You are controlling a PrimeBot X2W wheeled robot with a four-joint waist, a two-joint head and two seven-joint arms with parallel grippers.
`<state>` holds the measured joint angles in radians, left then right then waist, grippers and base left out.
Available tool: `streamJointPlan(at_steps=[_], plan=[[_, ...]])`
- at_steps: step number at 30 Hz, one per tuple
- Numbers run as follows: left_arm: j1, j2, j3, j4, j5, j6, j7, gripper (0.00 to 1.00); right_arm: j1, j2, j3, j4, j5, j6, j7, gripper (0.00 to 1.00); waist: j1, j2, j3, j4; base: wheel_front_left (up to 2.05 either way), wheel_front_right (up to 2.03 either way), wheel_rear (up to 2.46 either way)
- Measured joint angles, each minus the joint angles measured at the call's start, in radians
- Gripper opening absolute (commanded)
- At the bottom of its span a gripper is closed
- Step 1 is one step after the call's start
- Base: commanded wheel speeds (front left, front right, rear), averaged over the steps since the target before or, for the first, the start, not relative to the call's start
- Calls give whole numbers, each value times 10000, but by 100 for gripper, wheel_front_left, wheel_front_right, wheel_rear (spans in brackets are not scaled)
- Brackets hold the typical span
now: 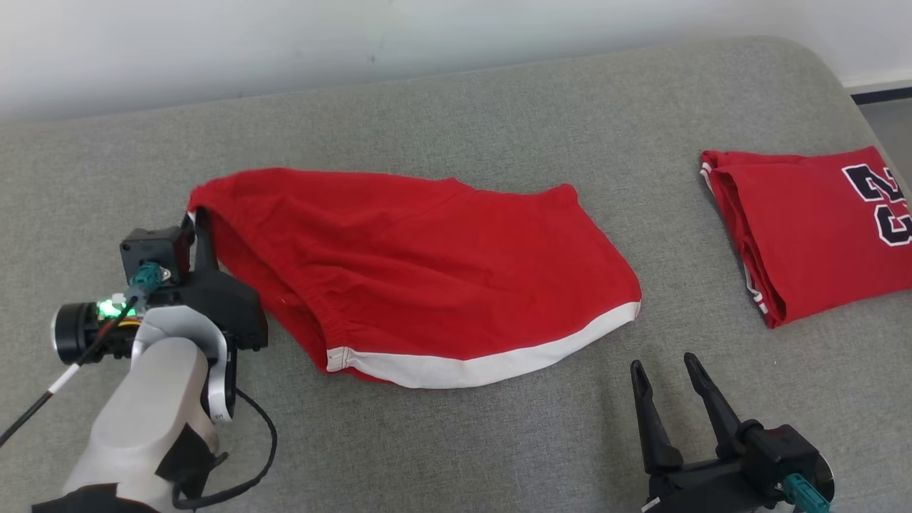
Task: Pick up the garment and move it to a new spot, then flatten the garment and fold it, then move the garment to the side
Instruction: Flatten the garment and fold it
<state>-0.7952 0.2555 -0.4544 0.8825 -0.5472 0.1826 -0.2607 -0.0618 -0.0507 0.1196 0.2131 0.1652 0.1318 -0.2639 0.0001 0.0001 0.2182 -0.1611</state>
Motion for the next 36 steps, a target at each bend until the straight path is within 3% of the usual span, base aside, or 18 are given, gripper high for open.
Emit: streamJointPlan(at_steps=[6, 12, 16, 19, 23, 29, 36], plan=[[-46, -322, -98, 993, -155, -339, 61, 100, 11, 2, -105, -6, 2, 2, 0, 100, 0, 0, -27, 64, 0, 0, 0], [587, -642, 46, 913, -456, -608, 21, 100, 76, 2, -169, -17, 15, 2, -2, 100, 0, 0, -224, 409, 0, 0, 0], [1707, -577, 993, -2219, 230, -291, -19, 100, 137, -10, -416, -188, -107, 2, 0, 100, 0, 0, -362, 668, 0, 0, 0], [3667, -723, 1655, -4470, 1055, -198, -17, 100, 215, -77, -606, -314, -259, 0, 0, 100, -1, -1, -504, 799, 0, 0, 0], [5681, -1258, 2614, -6776, 1708, -667, -19, 100, 239, -125, -917, -418, -343, 0, 0, 100, -1, 0, -718, 916, 0, 0, 0], [7566, -1741, 3908, -8328, 2468, -1672, -19, 100, 349, -207, -1074, -203, -426, 2, 0, 100, -1, -2, -1174, 1054, 0, 0, 0], [8840, -1973, 4612, -8926, 3166, -2606, -19, 100, 689, -368, -1235, 209, -441, 2, 0, 100, -3, -3, -1901, 1191, 0, 0, 0]])
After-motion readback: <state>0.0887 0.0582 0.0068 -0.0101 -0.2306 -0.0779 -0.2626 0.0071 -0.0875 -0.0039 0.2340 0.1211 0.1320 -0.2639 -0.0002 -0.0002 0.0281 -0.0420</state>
